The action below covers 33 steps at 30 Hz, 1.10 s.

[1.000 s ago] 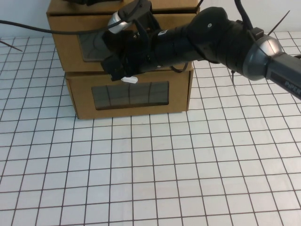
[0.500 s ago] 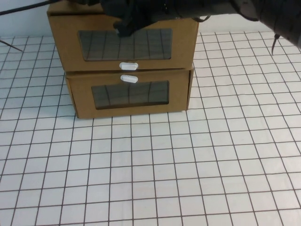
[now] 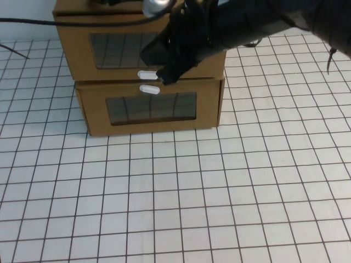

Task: Close the shoe box
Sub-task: Close the shoe box with your right arm

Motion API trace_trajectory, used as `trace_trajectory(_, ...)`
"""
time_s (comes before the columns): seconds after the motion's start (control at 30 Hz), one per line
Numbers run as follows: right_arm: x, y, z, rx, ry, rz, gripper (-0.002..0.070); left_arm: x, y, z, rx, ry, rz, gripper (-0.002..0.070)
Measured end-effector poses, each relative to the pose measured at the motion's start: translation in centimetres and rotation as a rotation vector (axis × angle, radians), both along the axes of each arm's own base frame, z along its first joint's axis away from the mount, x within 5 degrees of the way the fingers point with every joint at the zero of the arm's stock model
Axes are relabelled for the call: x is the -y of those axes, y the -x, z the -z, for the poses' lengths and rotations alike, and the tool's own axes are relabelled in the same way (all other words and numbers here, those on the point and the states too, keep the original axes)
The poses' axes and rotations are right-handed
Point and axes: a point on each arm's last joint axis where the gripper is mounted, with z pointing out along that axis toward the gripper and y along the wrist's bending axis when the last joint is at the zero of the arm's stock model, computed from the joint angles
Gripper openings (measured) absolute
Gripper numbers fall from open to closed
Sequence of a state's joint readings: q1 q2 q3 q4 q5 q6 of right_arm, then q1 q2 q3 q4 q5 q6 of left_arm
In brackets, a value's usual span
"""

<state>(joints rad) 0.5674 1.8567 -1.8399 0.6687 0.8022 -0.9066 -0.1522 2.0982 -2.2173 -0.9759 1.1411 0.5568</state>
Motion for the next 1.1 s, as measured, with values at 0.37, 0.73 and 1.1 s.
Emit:
trace_trajectory(0.37, -0.3, -4.0, 5.7, -0.12, -0.218, 0.371, -0.0013, -0.1, -0.2, -0.1, -0.011, 0.038, -0.017, -0.0004)
trace_trajectory(0.73, 0.8, -5.8, 6.2, -0.138, -0.317, 0.503, -0.0013, -0.2, -0.3, -0.1, -0.009, 0.047, -0.021, -0.0004)
trace_trajectory(1.1, 2.5, -2.5, 1.8, -0.077, -0.2, 0.275, -0.0013, -0.7, 1.0, -2.1, 0.056, 0.006, -0.016, -0.0004)
